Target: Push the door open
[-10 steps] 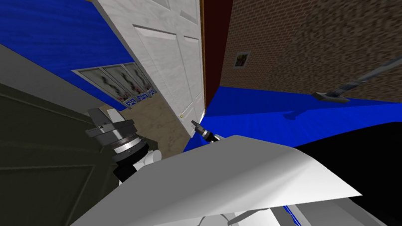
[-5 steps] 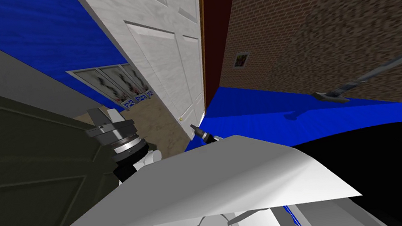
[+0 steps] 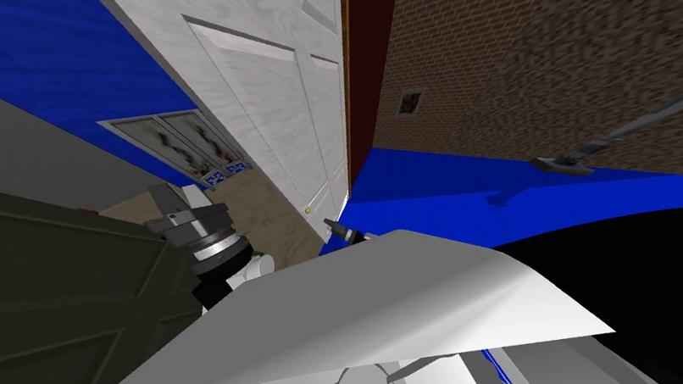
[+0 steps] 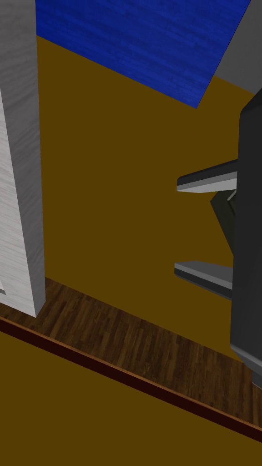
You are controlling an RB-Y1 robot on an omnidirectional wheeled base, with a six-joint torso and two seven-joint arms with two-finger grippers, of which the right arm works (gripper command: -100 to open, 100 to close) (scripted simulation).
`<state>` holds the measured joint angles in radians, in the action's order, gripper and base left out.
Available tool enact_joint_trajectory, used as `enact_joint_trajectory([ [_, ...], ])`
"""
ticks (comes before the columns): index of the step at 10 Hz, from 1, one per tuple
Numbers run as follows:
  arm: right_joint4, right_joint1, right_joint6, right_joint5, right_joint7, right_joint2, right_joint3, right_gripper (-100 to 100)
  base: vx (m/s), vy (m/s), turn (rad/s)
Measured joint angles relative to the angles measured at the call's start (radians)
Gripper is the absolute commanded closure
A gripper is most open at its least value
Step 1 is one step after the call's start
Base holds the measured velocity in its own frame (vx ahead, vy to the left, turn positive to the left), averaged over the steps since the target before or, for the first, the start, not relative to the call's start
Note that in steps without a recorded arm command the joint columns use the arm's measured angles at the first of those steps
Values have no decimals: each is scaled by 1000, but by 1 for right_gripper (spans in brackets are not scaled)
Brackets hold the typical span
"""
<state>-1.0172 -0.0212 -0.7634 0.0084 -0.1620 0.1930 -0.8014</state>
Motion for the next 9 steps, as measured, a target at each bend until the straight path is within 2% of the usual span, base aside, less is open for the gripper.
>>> enact_joint_trajectory([
  [5, 94, -39, -8, -6, -12, 3, -52, -100, 113, 16, -15],
  [9, 115, -40, -13, -5, -6, -11, -43, -100, 144, 149, 42],
])
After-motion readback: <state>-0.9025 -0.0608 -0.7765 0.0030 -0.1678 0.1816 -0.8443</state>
